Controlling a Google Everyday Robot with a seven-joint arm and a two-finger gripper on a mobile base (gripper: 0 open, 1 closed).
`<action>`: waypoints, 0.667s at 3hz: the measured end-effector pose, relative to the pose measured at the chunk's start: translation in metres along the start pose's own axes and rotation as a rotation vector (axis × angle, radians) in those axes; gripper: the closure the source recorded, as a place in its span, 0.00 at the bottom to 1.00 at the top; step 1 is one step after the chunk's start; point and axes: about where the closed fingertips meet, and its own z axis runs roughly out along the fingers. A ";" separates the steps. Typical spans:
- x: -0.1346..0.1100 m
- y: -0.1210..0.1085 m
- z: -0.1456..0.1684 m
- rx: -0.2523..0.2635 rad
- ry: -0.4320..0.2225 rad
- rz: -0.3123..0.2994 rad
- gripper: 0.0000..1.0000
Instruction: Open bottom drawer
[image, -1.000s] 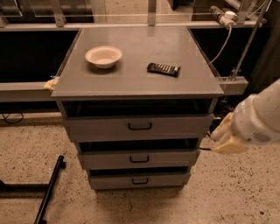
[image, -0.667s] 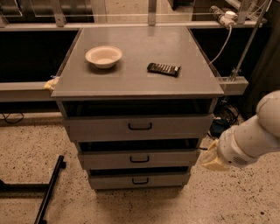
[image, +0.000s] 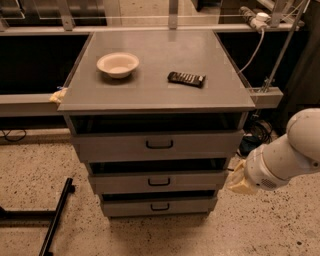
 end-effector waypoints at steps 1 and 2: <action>0.042 0.022 0.060 -0.041 0.004 -0.037 1.00; 0.069 0.021 0.119 -0.016 -0.042 -0.078 1.00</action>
Offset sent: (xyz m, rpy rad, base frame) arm 0.0187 0.0052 -0.3306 0.2435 -0.0407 0.1954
